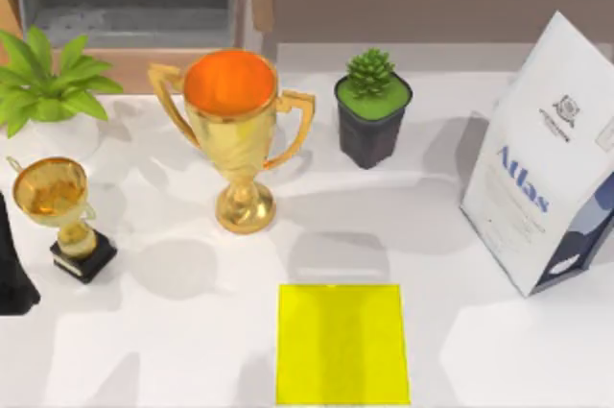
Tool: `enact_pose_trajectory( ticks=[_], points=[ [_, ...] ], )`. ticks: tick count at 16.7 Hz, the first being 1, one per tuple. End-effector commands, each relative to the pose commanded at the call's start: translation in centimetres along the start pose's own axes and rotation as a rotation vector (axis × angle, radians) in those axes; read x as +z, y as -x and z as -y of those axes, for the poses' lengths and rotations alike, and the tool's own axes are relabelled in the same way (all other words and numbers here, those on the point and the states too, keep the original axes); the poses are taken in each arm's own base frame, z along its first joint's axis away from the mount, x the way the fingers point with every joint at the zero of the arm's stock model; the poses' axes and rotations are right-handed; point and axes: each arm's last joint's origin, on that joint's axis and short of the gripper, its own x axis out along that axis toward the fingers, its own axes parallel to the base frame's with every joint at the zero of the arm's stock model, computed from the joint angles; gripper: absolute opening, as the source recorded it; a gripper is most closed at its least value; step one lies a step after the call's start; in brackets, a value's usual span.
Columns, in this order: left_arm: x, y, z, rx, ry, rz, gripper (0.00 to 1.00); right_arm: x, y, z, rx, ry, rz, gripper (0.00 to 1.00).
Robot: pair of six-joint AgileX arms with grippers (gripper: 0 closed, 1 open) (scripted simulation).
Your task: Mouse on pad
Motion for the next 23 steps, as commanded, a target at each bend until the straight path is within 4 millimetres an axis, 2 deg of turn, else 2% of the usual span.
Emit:
enact_pose_trajectory(
  ticks=[1, 14, 22, 23],
  points=[
    [0.0, 0.0, 0.0, 0.000, 0.000, 0.000, 1.00, 0.0, 0.0, 0.0, 0.000, 0.000, 0.000, 1.00],
    [0.0, 0.0, 0.0, 0.000, 0.000, 0.000, 1.00, 0.0, 0.0, 0.0, 0.000, 0.000, 0.000, 0.02],
    [0.0, 0.0, 0.0, 0.000, 0.000, 0.000, 1.00, 0.0, 0.0, 0.0, 0.000, 0.000, 0.000, 0.00],
    [0.0, 0.0, 0.0, 0.000, 0.000, 0.000, 1.00, 0.0, 1.3, -0.2, 0.003, -0.004, 0.022, 0.00]
  ],
)
